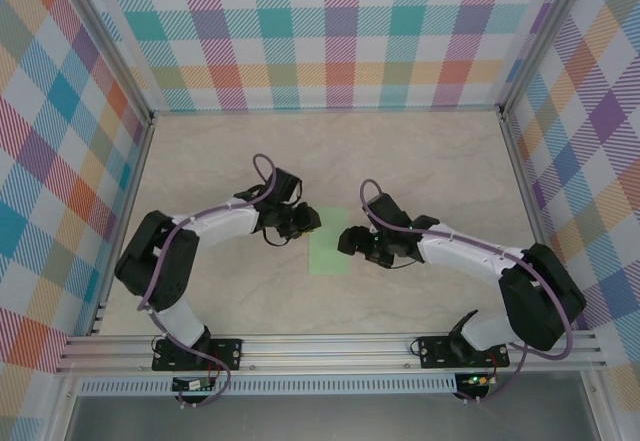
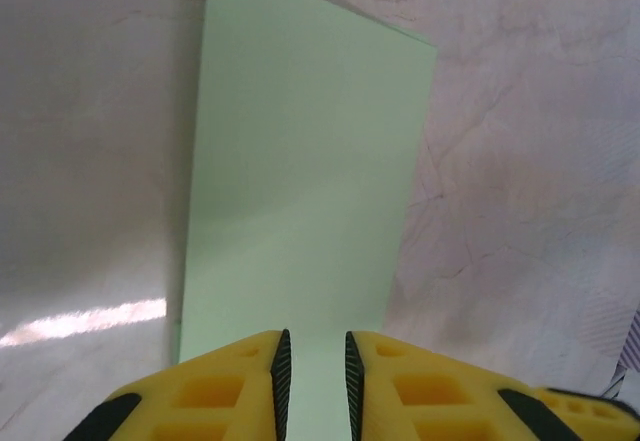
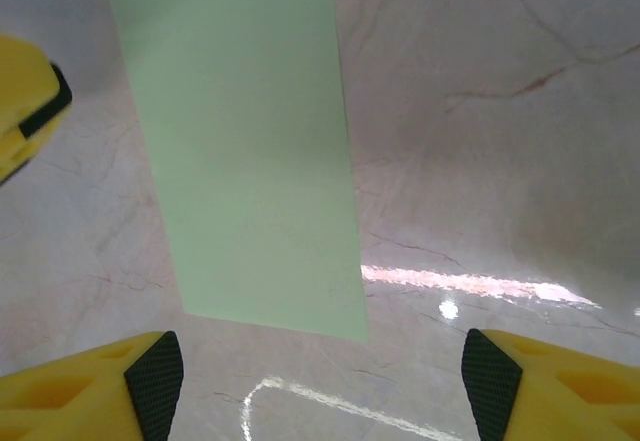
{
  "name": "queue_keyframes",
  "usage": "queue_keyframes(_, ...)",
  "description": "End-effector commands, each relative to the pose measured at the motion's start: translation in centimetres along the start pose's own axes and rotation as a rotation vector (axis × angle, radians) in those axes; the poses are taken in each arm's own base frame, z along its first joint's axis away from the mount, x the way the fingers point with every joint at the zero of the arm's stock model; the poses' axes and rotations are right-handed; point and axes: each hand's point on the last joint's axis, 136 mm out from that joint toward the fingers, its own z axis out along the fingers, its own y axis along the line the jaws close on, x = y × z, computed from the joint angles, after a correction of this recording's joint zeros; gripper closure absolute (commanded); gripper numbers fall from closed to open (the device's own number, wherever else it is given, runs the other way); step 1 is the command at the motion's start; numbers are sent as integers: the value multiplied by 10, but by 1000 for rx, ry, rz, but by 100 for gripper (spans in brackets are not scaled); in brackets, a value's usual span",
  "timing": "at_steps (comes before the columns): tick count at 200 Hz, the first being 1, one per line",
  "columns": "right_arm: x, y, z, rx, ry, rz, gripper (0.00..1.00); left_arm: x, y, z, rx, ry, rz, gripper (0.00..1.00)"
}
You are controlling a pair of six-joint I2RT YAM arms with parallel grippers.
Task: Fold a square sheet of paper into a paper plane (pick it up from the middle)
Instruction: Turn over the paper at the center of the table, then third fold the triangle at the center of the table.
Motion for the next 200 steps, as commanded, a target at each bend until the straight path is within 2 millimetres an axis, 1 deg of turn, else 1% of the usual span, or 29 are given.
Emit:
queue_keyframes(1, -2, 25, 5, -131, 14, 63, 30, -4, -13, 14, 38, 42, 42, 78)
queue_keyframes(26, 5, 29, 14, -158, 69, 82, 38, -8, -7, 28, 1, 64, 52, 81)
queue_keyframes(45, 7, 28, 16, -164, 76, 100, 38, -10, -1, 32, -27, 69, 65, 81)
queue_keyframes(61, 9, 22, 16, -138, 82, 104, 37, -12, 1, 30, -30, 60, 68, 81)
queue_keyframes(82, 11, 25, 16, -151, 99, 101, 37, -14, -1, 24, -24, 52, 77, 80)
queue_keyframes(108, 14, 25, 19, -150, 118, 108, 37, -15, 3, 19, -41, 39, 85, 80)
queue_keyframes(124, 16, 23, 22, -144, 130, 116, 37, -11, 9, 22, -52, 48, 85, 80)
queue_keyframes(144, 18, 21, 28, -135, 153, 126, 37, -12, 18, 26, -83, 43, 82, 80)
queue_keyframes(149, 19, 21, 30, -135, 160, 128, 37, -7, 27, 27, -114, 63, 68, 80)
queue_keyframes(165, 20, 22, 34, -140, 173, 137, 38, -5, 34, 30, -136, 73, 65, 80)
queue_keyframes(200, 22, 14, 38, -96, 179, 148, 38, 2, 48, 32, -172, 84, 60, 81)
